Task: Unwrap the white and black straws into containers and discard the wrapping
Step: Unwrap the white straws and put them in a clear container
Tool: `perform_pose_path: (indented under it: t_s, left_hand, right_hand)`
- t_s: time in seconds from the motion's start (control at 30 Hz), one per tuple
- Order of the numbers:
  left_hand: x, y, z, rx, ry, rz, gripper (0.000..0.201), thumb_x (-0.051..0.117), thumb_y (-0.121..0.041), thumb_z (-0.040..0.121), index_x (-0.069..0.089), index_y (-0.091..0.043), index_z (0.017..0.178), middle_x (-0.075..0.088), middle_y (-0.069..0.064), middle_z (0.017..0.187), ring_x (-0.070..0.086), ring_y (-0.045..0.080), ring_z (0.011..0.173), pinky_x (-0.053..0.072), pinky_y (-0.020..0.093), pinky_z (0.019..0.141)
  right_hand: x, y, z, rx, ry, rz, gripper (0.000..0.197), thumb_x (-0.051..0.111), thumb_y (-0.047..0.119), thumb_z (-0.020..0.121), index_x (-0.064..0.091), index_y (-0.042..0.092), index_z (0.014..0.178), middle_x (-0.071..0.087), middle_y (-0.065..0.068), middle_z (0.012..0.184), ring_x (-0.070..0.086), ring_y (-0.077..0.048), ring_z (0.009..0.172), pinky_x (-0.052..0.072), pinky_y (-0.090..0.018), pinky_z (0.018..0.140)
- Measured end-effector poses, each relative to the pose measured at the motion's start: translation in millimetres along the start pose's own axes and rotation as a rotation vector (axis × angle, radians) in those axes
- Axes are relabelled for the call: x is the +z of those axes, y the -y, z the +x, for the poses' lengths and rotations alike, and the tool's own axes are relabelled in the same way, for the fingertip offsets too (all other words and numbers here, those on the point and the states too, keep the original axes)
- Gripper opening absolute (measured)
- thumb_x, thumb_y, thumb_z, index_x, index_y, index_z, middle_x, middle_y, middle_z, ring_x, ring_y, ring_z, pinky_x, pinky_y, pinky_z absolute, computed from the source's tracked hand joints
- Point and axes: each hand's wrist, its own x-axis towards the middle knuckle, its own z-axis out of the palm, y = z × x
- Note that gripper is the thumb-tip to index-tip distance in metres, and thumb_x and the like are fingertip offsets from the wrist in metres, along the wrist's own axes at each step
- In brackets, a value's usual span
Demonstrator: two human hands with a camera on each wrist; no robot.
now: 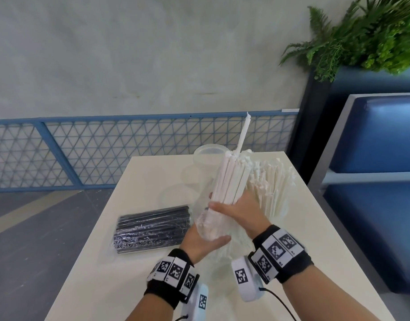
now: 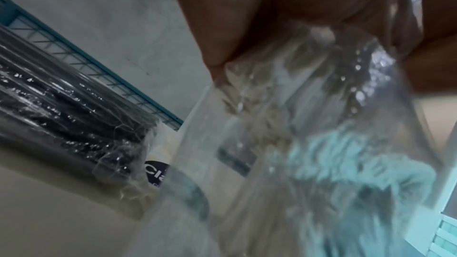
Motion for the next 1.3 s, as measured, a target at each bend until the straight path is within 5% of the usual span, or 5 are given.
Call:
perform_pose_path:
  t_s: [0.43, 0.57, 0.7, 0.9, 1.3]
  left_hand:
    - [6, 4, -4, -0.04, 0.087, -0.036, 0.042, 0.084, -0.021, 0.065, 0.056, -0.045, 0.086, 0.068, -0.012, 0.1, 0.065, 0.001, 0.094, 0.048, 0.032, 0.097]
    - [5, 6, -5, -0.043, 0.102, -0.064, 0.045, 0.079, -0.014, 0.071, 0.066, -0.057, 0.072, 0.071, 0.014, 0.103, 0.068, 0.024, 0.097, 0.05, 0.036, 0.094]
    - [7, 7, 3, -0.066, 0.087, -0.176, 0.015, 0.075, -0.003, 0.072, 0.07, -0.013, 0.082, 0.074, 0.011, 0.082, 0.07, 0.023, 0.078, 0.055, 0.028, 0.076]
    - [3, 23, 10, -0.148, 0.046, -0.152, 0.015, 0.073, -0.004, 0.074, 0.066, 0.004, 0.084, 0.073, 0.008, 0.079, 0.069, 0.016, 0.068, 0.056, 0.029, 0.072]
    - [-5, 25, 15, -0.247, -0.115, -0.322, 0.004, 0.061, -0.001, 0.084, 0.063, -0.004, 0.086, 0.07, 0.009, 0.073, 0.065, 0.013, 0.048, 0.056, 0.022, 0.05]
  right_hand:
    - [-3, 5, 7, 0.013, -0.323, 0.175, 0.024, 0.073, -0.001, 0.069, 0.062, 0.015, 0.082, 0.066, -0.004, 0.081, 0.066, -0.015, 0.076, 0.054, -0.026, 0.064]
    - [-9, 9, 13, 0.004, -0.351, 0.238, 0.035, 0.075, 0.004, 0.07, 0.062, -0.005, 0.1, 0.068, -0.015, 0.095, 0.067, -0.023, 0.086, 0.052, -0.023, 0.063]
    - [-3, 6, 5, 0.001, -0.277, 0.234, 0.036, 0.078, 0.008, 0.07, 0.064, 0.009, 0.103, 0.071, -0.01, 0.101, 0.068, -0.019, 0.094, 0.055, -0.026, 0.076]
    - [-8, 10, 1, -0.024, -0.348, 0.265, 0.038, 0.076, 0.006, 0.072, 0.061, 0.006, 0.106, 0.069, -0.009, 0.102, 0.067, -0.017, 0.092, 0.057, -0.023, 0.073]
    - [-57, 57, 13, -0.256, -0.626, 0.053, 0.026, 0.072, 0.01, 0.075, 0.052, 0.021, 0.087, 0.056, 0.009, 0.08, 0.057, -0.01, 0.078, 0.047, -0.021, 0.068]
